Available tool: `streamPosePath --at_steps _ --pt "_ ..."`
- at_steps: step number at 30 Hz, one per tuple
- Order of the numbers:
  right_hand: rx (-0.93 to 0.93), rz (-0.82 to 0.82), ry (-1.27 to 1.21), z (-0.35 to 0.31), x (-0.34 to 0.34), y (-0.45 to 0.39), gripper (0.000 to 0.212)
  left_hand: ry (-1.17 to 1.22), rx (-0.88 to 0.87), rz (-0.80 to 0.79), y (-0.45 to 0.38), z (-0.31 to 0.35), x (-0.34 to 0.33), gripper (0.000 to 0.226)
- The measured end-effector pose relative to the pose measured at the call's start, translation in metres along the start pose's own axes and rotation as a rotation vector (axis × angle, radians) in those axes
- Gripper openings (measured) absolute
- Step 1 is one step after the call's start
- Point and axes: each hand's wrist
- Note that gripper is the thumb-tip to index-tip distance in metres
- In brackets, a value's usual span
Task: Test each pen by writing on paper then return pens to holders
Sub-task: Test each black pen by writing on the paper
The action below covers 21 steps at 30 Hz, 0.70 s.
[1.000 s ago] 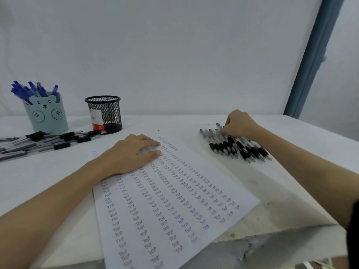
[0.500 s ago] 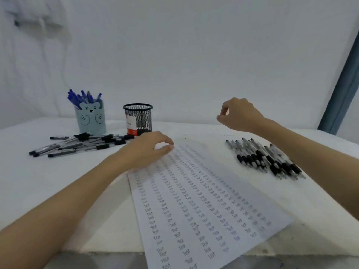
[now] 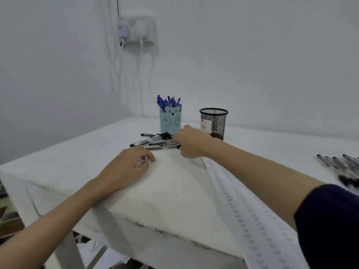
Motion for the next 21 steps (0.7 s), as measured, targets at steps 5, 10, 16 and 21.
streamPosePath --at_steps 5,10,16,21 --pt "0.06 0.075 0.095 -0.015 -0.02 -0.014 0.025 0.002 0.029 0.022 0.0 -0.002 -0.002 0.033" --pt "0.01 0.031 0.02 -0.018 -0.02 -0.016 0.028 -0.002 0.026 0.018 0.0 -0.005 -0.002 0.038" --pt "-0.043 -0.047 -0.065 -0.011 -0.004 -0.006 0.021 0.005 0.02 0.013 0.001 -0.007 -0.002 0.03" --pt "-0.31 0.023 -0.52 0.027 0.033 0.023 0.017 -0.025 -0.018 0.009 0.001 -0.005 -0.001 0.024"
Point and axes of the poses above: each hand's wrist, its own y-axis away from the middle knuckle, its own x-axis out of the back of the hand, z = x × y, and after that the axes turned 5 degrees about z, right-handed
